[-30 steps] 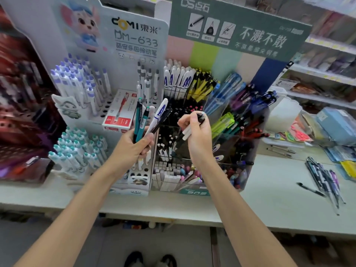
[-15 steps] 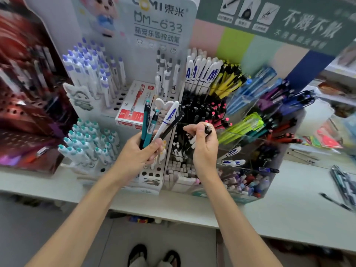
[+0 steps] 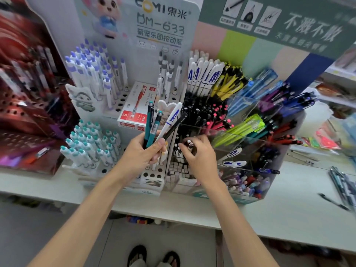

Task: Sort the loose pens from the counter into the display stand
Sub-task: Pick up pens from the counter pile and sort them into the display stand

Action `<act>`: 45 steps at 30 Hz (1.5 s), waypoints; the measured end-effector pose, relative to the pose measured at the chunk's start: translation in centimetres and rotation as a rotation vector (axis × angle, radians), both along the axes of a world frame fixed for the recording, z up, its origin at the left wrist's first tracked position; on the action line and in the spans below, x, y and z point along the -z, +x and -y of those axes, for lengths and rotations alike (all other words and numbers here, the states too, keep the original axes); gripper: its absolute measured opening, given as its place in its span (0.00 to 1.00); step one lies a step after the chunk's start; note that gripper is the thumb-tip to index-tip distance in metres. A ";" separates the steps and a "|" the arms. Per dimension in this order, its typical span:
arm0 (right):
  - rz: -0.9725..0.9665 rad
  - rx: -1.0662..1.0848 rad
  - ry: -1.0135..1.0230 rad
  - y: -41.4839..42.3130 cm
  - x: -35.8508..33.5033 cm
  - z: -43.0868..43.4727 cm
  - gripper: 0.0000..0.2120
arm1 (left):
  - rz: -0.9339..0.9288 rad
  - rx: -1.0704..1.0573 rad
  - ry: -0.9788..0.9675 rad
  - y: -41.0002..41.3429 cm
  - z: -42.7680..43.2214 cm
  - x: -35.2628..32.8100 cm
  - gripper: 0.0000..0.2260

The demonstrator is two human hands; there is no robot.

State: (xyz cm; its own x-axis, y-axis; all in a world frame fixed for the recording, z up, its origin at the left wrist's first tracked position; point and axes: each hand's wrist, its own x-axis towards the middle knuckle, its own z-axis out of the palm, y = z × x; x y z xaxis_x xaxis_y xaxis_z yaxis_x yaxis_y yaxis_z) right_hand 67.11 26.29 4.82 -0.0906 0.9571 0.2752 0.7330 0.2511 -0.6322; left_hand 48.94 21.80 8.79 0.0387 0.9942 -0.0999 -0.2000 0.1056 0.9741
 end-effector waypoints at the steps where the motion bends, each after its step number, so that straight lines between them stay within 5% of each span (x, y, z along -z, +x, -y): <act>1: -0.020 -0.014 0.002 0.2 -0.4 0.0 0.13 | 0.002 0.004 -0.002 0.0 0.0 0.0 0.12; 4: 0.013 -0.063 0.067 0.2 -1.5 -0.1 0.08 | 0.001 0.008 -0.006 0.0 -0.2 0.0 0.13; 8: 0.160 -0.121 -0.136 0.5 -2.3 -0.8 0.07 | 0.055 0.015 -0.008 0.7 -0.4 -0.5 0.15; 12: 0.252 -0.213 -0.193 1.2 -3.8 0.1 0.18 | 0.071 0.054 0.015 1.6 -0.9 -1.7 0.14; 14: 0.109 -0.154 -0.078 1.7 -5.7 0.9 0.20 | 0.066 0.089 0.020 2.1 -1.3 -2.4 0.13; 18: -0.535 -0.097 -0.060 2.9 -11.7 1.0 0.18 | 0.039 0.130 0.003 4.2 -2.3 -4.0 0.06; 26: -0.384 -0.219 -0.044 3.3 -18.3 -4.0 0.12 | -0.055 0.241 0.017 5.3 -4.7 -7.4 0.10; 32: -0.751 0.063 0.340 6.4 -22.1 -5.6 0.10 | -0.089 0.144 0.023 4.7 -5.1 -7.9 0.07; 45: -0.265 0.229 0.323 14.2 -4.2 0.7 0.12 | -0.065 0.195 0.025 10.0 -6.1 -4.6 0.05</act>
State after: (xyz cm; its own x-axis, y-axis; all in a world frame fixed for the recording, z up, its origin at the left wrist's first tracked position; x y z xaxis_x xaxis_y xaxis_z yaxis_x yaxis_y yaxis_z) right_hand 81.27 25.62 9.00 0.2261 0.8057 0.5475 0.6161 0.3170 -0.7210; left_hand 58.97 27.87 13.39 0.2245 0.9708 -0.0841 -0.1150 0.1121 0.9870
